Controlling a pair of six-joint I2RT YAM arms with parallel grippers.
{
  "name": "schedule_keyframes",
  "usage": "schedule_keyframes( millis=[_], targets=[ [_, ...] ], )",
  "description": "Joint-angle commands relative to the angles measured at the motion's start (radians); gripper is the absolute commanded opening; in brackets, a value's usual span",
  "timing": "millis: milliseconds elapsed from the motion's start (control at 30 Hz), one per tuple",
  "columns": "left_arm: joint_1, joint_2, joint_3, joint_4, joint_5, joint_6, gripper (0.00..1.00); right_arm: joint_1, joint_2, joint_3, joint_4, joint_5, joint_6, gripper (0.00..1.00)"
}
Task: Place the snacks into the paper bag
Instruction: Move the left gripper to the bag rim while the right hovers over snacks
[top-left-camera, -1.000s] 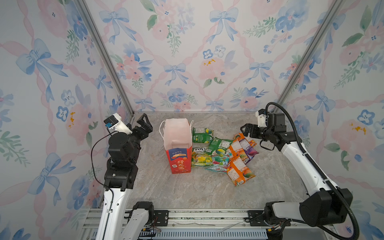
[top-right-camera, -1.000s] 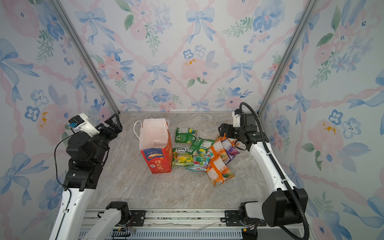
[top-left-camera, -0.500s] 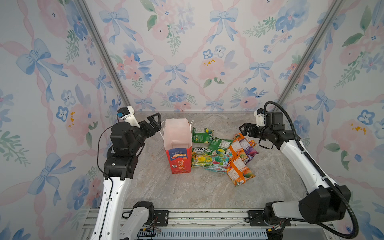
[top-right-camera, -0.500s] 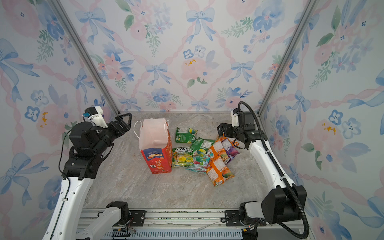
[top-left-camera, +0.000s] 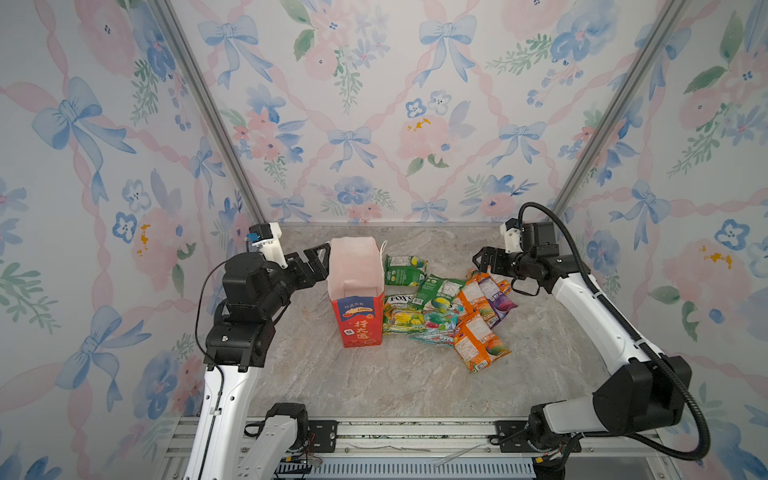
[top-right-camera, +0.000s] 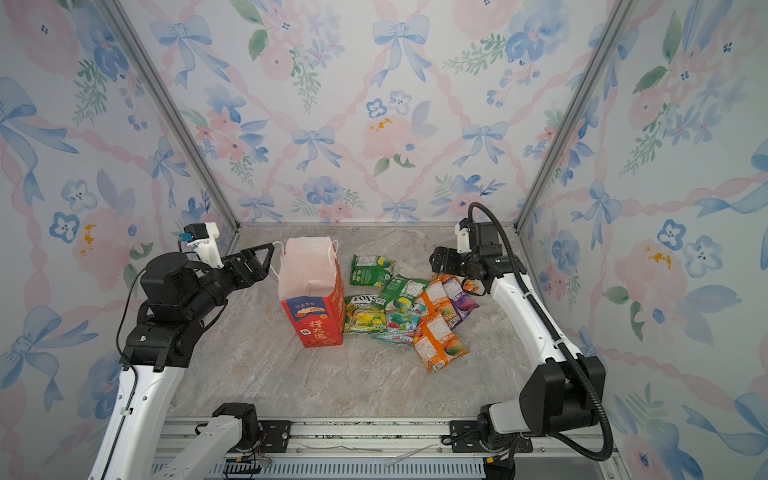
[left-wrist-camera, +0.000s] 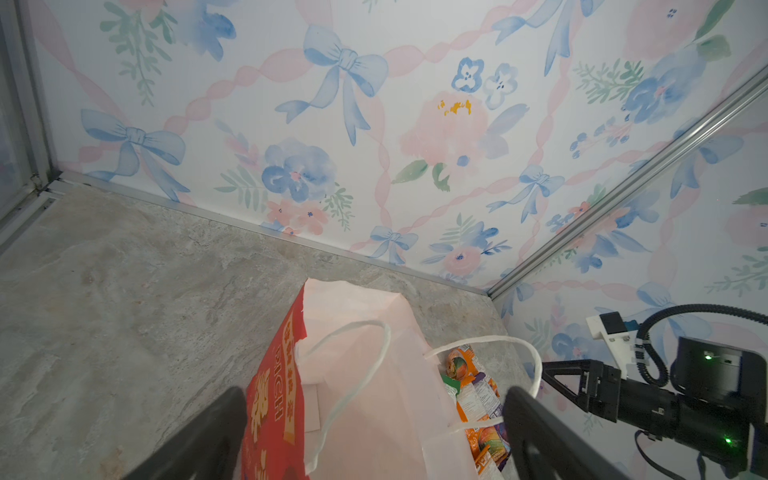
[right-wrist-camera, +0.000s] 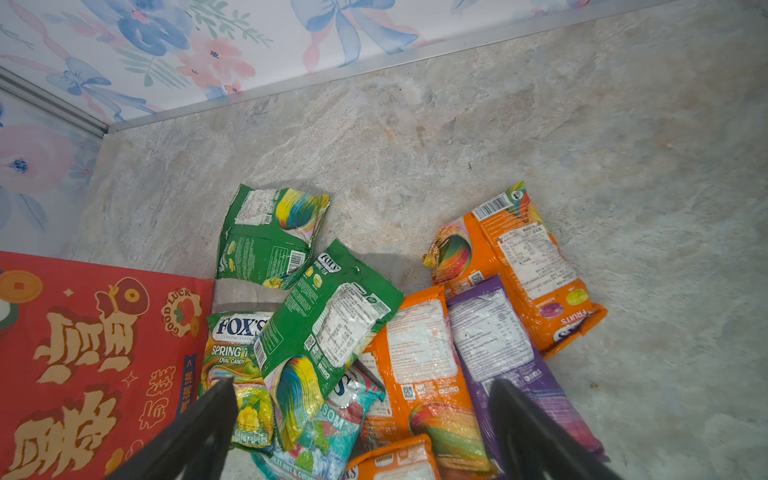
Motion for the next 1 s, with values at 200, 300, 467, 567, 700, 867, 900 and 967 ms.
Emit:
schedule_keyframes(
  millis=[200, 300, 467, 567, 700, 867, 900, 967],
  targets=[
    [-0.06, 0.062, -0.072, -0.064, -0.059, 0.063, 0.98, 0.017, 0.03, 0.048, -0.027, 0.018, 0.012, 0.97],
    [-0.081, 0.07, -0.073, -0.077, -0.091, 0.07, 0.98, 0.019, 0.035, 0.048, -0.024, 0.016, 0.013, 0.97],
    [-0.123, 0.096, -0.075, -0.117, -0.181, 0.081, 0.98, 0.021, 0.049, 0.056, -0.024, 0.012, 0.012, 0.97],
    [-0.136, 0.113, -0.079, -0.121, -0.203, 0.078, 0.97, 0.022, 0.057, 0.059, -0.024, 0.008, 0.013, 0.96],
    [-0.145, 0.136, -0.079, -0.121, -0.244, 0.074, 0.95, 0.026, 0.061, 0.055, -0.024, 0.008, 0.013, 0.97],
    [-0.151, 0.172, -0.08, -0.121, -0.252, 0.075, 0.93, 0.03, 0.061, 0.053, -0.024, 0.007, 0.013, 0.96],
    [-0.154, 0.18, -0.08, -0.121, -0.254, 0.075, 0.93, 0.029, 0.061, 0.054, -0.024, 0.006, 0.013, 0.96],
    [-0.16, 0.193, -0.077, -0.122, -0.266, 0.076, 0.92, 0.029, 0.061, 0.052, -0.025, 0.007, 0.014, 0.97]
  ],
)
